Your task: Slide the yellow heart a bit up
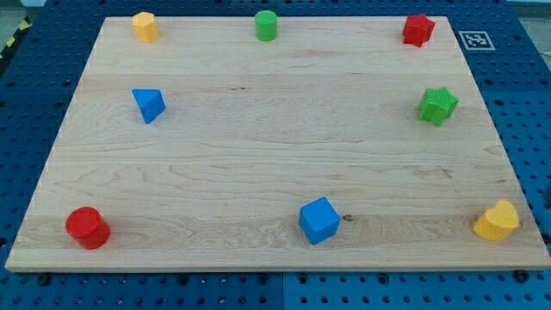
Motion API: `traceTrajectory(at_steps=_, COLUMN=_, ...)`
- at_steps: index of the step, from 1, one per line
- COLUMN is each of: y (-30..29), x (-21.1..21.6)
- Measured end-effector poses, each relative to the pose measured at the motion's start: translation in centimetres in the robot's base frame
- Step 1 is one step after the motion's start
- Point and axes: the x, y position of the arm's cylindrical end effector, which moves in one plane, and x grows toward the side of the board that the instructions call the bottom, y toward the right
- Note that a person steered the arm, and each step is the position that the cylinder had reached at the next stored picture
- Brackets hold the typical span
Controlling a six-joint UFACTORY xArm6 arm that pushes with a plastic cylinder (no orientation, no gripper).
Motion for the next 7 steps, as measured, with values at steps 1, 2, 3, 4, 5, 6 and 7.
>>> traceTrajectory(at_steps=1, y=-1.1, x=2.1)
traceTrajectory(at_steps=2, y=-7.0, x=3.0)
traceTrajectory(at_steps=3, y=-7.6, x=3.0)
traceTrajectory(at_steps=4, y=-7.9, x=2.2)
traceTrajectory(at_steps=5, y=-10.5, x=1.9)
traceTrajectory(at_steps=6, y=-13.4, x=1.9)
traceTrajectory(at_steps=7, y=-14.8, x=1.9)
